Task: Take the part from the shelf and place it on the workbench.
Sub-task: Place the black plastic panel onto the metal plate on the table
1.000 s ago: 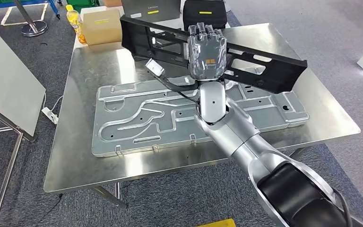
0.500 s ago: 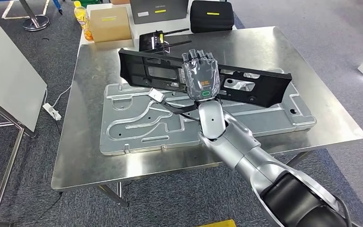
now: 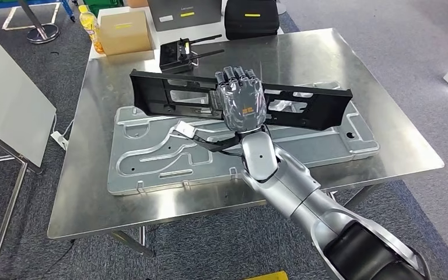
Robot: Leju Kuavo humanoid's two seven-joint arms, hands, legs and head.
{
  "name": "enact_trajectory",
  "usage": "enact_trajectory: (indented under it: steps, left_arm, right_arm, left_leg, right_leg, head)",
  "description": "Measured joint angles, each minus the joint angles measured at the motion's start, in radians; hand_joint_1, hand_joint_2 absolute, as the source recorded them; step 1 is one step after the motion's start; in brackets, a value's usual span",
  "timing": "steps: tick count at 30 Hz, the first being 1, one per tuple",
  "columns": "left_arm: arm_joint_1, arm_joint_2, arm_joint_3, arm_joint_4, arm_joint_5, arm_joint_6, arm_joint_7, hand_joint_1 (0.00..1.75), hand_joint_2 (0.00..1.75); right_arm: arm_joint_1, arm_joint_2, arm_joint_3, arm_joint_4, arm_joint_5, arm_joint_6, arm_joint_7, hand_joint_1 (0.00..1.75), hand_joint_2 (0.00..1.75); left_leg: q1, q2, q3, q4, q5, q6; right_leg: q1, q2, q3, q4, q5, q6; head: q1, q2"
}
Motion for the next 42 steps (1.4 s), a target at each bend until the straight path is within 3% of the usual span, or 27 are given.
enact_trajectory:
  steps: [2,3,5,7,10,11,12,13,14,16,18,21,27,29,31,33,35,39,40,42]
  left_arm:
    - [-0.001,0.000,0.000,0.000,-0.003,-0.001,-0.005,0.00,1.75]
    - [-0.002,0.000,0.000,0.000,-0.005,-0.001,-0.010,0.00,1.75]
    - [-0.002,0.000,0.000,0.000,-0.010,-0.001,-0.024,0.00,1.75]
    - [-0.001,-0.002,0.000,0.000,-0.015,-0.001,-0.041,0.00,1.75]
    - [-0.001,-0.007,0.000,0.000,-0.018,0.014,-0.062,0.00,1.75]
    - [-0.001,-0.008,0.000,0.000,-0.018,0.022,-0.066,0.00,1.75]
    - [0.000,-0.008,0.000,0.000,-0.018,0.030,-0.068,0.00,1.75]
    - [0.001,-0.009,0.000,0.000,-0.018,0.043,-0.071,0.00,1.75]
    - [0.002,-0.011,0.000,0.000,-0.018,0.062,-0.076,0.00,1.75]
    - [0.005,-0.014,0.000,0.000,-0.018,0.112,-0.090,0.00,1.75]
    - [0.008,-0.017,0.000,0.000,-0.020,0.151,-0.103,0.00,1.75]
    - [0.012,-0.017,0.000,0.000,-0.035,0.166,-0.115,0.00,1.75]
    - [0.011,-0.017,0.000,0.000,-0.040,0.168,-0.117,0.00,1.75]
    - [0.012,-0.018,0.000,0.000,-0.047,0.163,-0.117,0.00,1.75]
    - [0.012,-0.017,0.000,0.000,-0.058,0.143,-0.115,0.00,1.75]
    - [0.011,-0.017,0.000,0.000,-0.062,0.118,-0.113,0.00,1.75]
    - [0.007,-0.017,0.000,0.000,-0.055,0.099,-0.113,0.00,1.75]
    - [0.004,-0.018,0.000,0.000,-0.043,0.078,-0.114,0.00,1.75]
    - [0.003,-0.018,0.000,0.000,-0.042,0.076,-0.114,0.00,1.75]
    - [0.002,-0.020,0.001,0.000,-0.037,0.072,-0.114,0.00,1.75]
  right_arm:
    - [0.001,-0.001,0.000,-0.010,0.000,0.000,-0.013,1.75,1.75]
    - [0.002,-0.001,0.000,-0.013,0.000,0.000,-0.017,1.75,1.75]
    - [0.006,-0.003,0.000,-0.021,0.000,0.000,-0.020,1.75,1.75]
    - [0.009,-0.007,0.000,-0.036,0.000,0.000,-0.020,1.75,1.75]
    - [0.014,-0.017,0.000,-0.060,0.000,0.000,-0.021,1.75,1.75]
    - [0.018,-0.021,0.000,-0.065,0.000,0.000,-0.022,1.75,1.75]
    - [0.023,-0.024,0.000,-0.069,0.000,0.000,-0.026,1.75,1.75]
    - [0.028,-0.027,0.000,-0.072,0.000,-0.001,-0.034,1.75,1.75]
    - [0.031,-0.029,0.000,-0.076,0.000,-0.001,-0.045,1.75,1.75]
    - [0.038,-0.031,0.000,-0.084,0.000,-0.001,-0.071,1.75,1.75]
    - [0.049,-0.034,-0.001,-0.092,0.000,-0.001,-0.096,1.75,1.75]
    - [0.065,-0.037,-0.005,-0.095,0.000,-0.001,-0.128,1.75,1.75]
    - [0.069,-0.037,-0.007,-0.097,0.000,-0.001,-0.136,1.75,1.75]
    - [0.075,-0.037,-0.012,-0.100,0.000,-0.001,-0.150,1.75,1.75]
    - [0.086,-0.035,-0.023,-0.101,-0.002,-0.001,-0.195,1.75,1.75]
    - [0.092,-0.026,-0.042,-0.101,-0.006,-0.001,-0.254,1.75,1.75]
    - [0.094,-0.015,-0.069,-0.100,-0.009,-0.001,-0.298,1.75,1.75]
    - [0.101,0.004,-0.117,-0.090,-0.016,-0.001,-0.353,1.75,1.75]
    - [0.101,0.009,-0.128,-0.087,-0.018,-0.001,-0.364,1.75,1.75]
    - [0.102,0.014,-0.145,-0.082,-0.019,-0.001,-0.380,1.75,1.75]
  left_leg:
    - [-0.007,0.001,0.054,-0.113,0.038,0.011]
    - [-0.010,0.000,0.064,-0.136,0.040,0.015]
    - [-0.010,-0.001,0.067,-0.144,0.041,0.019]
    - [-0.005,0.000,0.073,-0.156,0.048,0.027]
    - [-0.002,0.002,0.077,-0.162,0.053,0.035]
    - [-0.002,0.002,0.077,-0.161,0.052,0.036]
    - [-0.002,0.002,0.077,-0.159,0.051,0.035]
    - [-0.002,0.001,0.076,-0.157,0.049,0.035]
    - [-0.002,0.000,0.076,-0.153,0.047,0.032]
    - [-0.003,0.000,0.075,-0.144,0.039,0.025]
    - [-0.006,-0.001,0.072,-0.138,0.035,0.016]
    - [-0.005,-0.002,0.071,-0.140,0.036,0.004]
    - [-0.004,-0.001,0.067,-0.129,0.024,-0.004]
    - [-0.003,0.000,0.003,0.012,-0.041,-0.009]
    - [-0.003,0.001,-0.033,0.093,-0.058,-0.007]
    - [-0.006,0.001,0.026,-0.030,0.007,0.004]
    - [-0.012,0.000,0.068,-0.123,0.033,0.013]
    - [-0.010,-0.001,0.076,-0.150,0.041,0.026]
    - [-0.008,0.000,0.077,-0.155,0.045,0.030]
    - [-0.006,0.001,0.079,-0.159,0.049,0.036]
  right_leg:
    - [0.003,0.001,-0.001,0.002,-0.001,0.005]
    - [0.003,0.001,-0.002,0.002,-0.001,0.008]
    - [0.004,0.001,-0.003,-0.001,0.000,0.019]
    - [0.004,0.000,-0.010,0.019,-0.016,0.031]
    - [-0.002,0.000,-0.086,0.181,-0.099,0.044]
    - [-0.005,0.000,-0.116,0.240,-0.119,0.047]
    - [-0.007,0.000,-0.133,0.271,-0.121,0.049]
    - [-0.009,-0.001,-0.132,0.264,-0.105,0.051]
    - [-0.012,-0.001,-0.111,0.217,-0.073,0.051]
    - [-0.013,-0.003,-0.047,0.082,-0.016,0.050]
    - [-0.010,-0.003,-0.014,0.016,-0.002,0.042]
    - [-0.005,0.000,-0.015,0.014,-0.001,0.028]
    - [-0.010,-0.001,-0.011,0.005,0.003,0.017]
    - [-0.009,-0.002,-0.008,0.003,0.004,0.008]
    - [-0.004,-0.002,-0.006,0.004,0.003,0.003]
    - [-0.001,0.000,-0.005,0.006,0.002,0.004]
    - [0.001,0.000,-0.009,0.007,0.003,0.010]
    - [-0.001,-0.003,-0.016,0.012,-0.001,0.032]
    - [-0.001,-0.003,-0.027,0.034,-0.017,0.038]
    - [-0.004,-0.003,-0.073,0.138,-0.074,0.047]
  head:
    - [0.000,0.000]
    - [0.000,0.000]
    - [0.000,0.000]
    - [0.000,0.000]
    - [0.001,0.000]
    - [0.001,0.000]
    - [0.001,0.000]
    - [0.001,0.000]
    - [0.001,0.000]
    - [0.001,0.000]
    - [0.001,0.000]
    - [0.001,0.000]
    - [0.001,0.000]
    - [0.000,0.000]
    - [0.000,0.000]
    - [0.000,0.000]
    - [0.000,0.000]
    - [0.001,0.000]
    - [0.001,0.000]
    - [0.001,0.000]
